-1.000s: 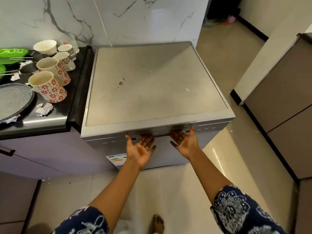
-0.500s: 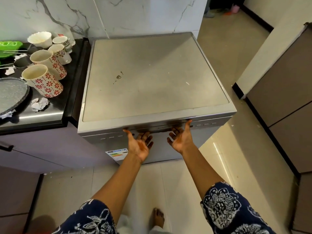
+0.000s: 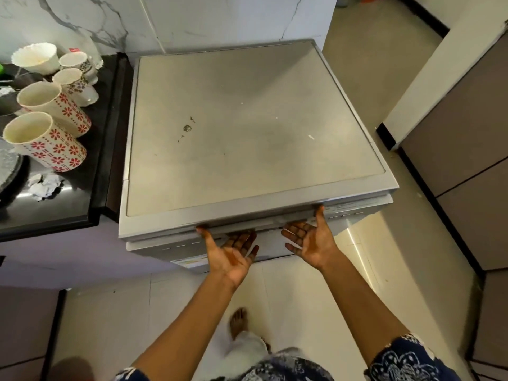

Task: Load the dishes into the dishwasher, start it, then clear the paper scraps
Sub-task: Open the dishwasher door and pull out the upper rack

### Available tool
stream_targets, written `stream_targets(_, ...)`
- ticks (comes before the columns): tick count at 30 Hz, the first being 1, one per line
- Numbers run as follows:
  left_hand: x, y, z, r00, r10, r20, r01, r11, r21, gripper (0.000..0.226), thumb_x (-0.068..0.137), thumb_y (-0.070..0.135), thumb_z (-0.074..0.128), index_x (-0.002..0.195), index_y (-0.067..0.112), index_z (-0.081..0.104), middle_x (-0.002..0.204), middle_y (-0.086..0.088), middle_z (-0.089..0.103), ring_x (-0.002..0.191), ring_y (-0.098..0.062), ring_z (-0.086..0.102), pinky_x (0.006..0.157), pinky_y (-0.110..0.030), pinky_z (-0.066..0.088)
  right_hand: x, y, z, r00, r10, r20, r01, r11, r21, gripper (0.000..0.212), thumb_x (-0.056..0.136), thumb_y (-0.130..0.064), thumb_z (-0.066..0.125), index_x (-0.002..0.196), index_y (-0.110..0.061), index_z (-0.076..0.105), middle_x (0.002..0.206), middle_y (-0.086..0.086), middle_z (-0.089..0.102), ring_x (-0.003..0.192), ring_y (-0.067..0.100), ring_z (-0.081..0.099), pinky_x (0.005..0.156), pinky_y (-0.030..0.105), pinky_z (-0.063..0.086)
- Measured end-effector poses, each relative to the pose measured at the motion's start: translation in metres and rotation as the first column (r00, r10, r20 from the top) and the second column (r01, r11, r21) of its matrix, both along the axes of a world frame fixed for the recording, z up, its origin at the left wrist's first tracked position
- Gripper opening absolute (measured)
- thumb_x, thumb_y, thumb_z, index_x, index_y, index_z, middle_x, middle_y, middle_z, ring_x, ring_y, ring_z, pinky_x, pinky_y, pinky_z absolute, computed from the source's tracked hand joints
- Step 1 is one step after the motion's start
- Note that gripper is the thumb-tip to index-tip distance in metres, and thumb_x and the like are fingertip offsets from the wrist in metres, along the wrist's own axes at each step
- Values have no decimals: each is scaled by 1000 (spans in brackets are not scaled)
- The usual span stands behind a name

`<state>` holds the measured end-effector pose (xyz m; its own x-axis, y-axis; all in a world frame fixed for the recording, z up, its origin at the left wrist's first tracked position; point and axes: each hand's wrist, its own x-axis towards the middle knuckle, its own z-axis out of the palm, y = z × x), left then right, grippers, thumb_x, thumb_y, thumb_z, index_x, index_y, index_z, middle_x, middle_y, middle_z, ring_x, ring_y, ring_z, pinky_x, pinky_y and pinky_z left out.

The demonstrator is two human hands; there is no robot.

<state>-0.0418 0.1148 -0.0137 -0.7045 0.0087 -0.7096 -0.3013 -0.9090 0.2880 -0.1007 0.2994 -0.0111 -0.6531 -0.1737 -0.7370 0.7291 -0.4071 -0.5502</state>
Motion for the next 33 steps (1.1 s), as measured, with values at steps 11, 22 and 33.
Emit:
stream_targets(11,45,10,0,985,-147,89,165,952,-258,77,88,72,18,126,13,50,114,-9,67,102,-27,62,78,-40,47,42,23,23,808,540,-234,-46,454,890,26,93,-38,53,82,-17,63,77,4,69,69,17,64,70,38,56)
stream_targets(22,77,11,7,939,-202,279,104,-606,-789,35,89,44,59,117,24,57,123,-5,54,117,-26,49,94,-39,41,48,46,-13,258,965,-43,238,-20,971,73,86,-62,9,145,-23,30,152,1,29,144,21,16,115,50,-4)
stream_targets(33,95,9,-8,586,-298,753,282,-797,-535,88,78,77,19,151,30,8,159,-2,11,147,-25,3,115,-51,-2,69,65,-3,13,964,264,18,-264,964,80,90,-64,33,151,-24,0,159,-2,-6,146,17,-8,114,54,-8)
